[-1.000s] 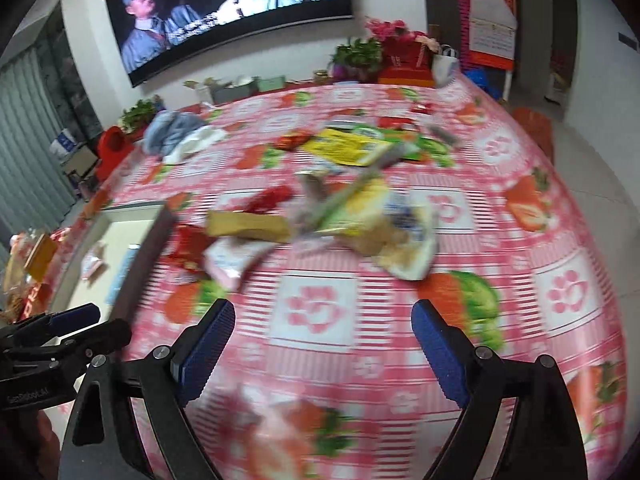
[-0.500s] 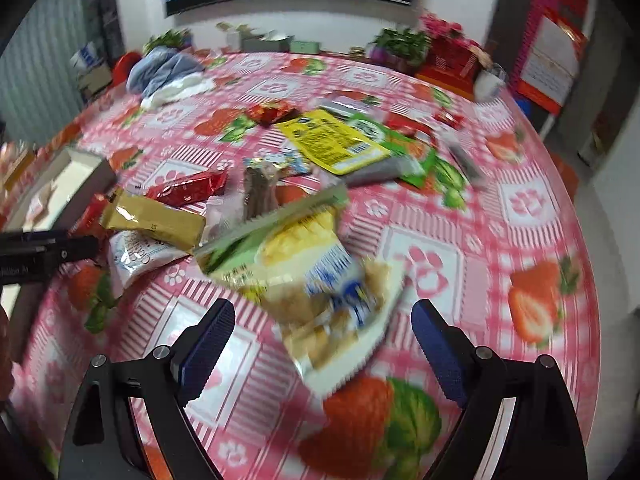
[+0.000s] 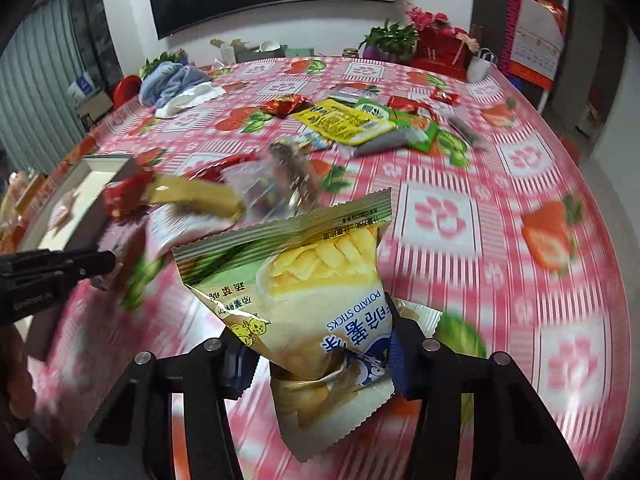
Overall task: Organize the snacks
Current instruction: 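Grasp the pink bar with left tool while right tool grasps potato sticks bag, then lift the pink bar with left tool while right tool holds potato sticks bag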
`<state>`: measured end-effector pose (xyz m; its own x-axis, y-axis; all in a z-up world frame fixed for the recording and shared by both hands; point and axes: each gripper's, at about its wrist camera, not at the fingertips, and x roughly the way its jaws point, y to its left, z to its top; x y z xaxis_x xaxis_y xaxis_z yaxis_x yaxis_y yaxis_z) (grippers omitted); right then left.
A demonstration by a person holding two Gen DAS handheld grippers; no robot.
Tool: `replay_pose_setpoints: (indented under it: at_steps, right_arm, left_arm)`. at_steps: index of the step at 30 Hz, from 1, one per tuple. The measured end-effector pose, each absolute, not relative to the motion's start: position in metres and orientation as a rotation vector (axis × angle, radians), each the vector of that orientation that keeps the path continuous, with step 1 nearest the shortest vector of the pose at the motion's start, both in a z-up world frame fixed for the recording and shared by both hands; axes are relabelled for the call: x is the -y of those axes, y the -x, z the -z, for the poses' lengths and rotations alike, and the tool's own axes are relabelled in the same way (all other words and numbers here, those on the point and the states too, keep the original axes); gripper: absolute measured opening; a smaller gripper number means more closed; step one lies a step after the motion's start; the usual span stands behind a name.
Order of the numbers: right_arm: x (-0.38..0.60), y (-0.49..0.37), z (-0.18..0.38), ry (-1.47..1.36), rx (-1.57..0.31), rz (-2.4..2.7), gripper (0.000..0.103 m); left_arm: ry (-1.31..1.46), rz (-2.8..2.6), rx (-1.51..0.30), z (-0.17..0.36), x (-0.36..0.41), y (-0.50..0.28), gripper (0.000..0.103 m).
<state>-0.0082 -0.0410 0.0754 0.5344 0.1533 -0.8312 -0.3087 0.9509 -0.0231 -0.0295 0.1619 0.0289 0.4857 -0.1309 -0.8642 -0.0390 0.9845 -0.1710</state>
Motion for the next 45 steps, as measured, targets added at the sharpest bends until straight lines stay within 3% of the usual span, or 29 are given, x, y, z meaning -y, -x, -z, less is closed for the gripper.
replay_pose_setpoints:
  at_steps: [8, 10, 12, 15, 22, 24, 26, 45]
  right_arm:
    - [0.030, 0.062, -0.058, 0.155, -0.975, -0.160, 0.054]
    - [0.026, 0.063, -0.057, 0.189, -0.967, -0.147, 0.054]
    - [0.024, 0.061, -0.057, 0.199, -0.968, -0.142, 0.054]
    - [0.023, 0.059, -0.054, 0.212, -0.972, -0.128, 0.058]
    - [0.017, 0.054, -0.050, 0.245, -0.972, -0.127, 0.058]
    - [0.018, 0.053, -0.051, 0.228, -0.976, -0.122, 0.057]
    - [0.019, 0.053, -0.053, 0.194, -0.976, -0.110, 0.056]
    - [0.003, 0.045, -0.047, 0.132, -0.887, -0.039, 0.057]
  left_arm:
    - [0.214, 0.117, -1.079, -0.023, -0.160, 0.060, 0.026]
    - [0.195, 0.087, -1.089, -0.023, -0.161, 0.063, 0.038]
    - [0.215, 0.053, -1.074, -0.024, -0.169, 0.062, 0.062]
    - [0.260, 0.047, -1.067, -0.026, -0.177, 0.054, 0.064]
    - [0.089, 0.011, -1.090, -0.013, -0.153, 0.032, 0.061]
    - [0.025, -0.024, -1.059, -0.011, -0.146, 0.038, 0.036]
    - [0.056, -0.016, -1.045, -0.011, -0.148, 0.045, 0.028]
    - [0.000, -0.045, -0.919, -0.007, -0.133, 0.046, 0.027]
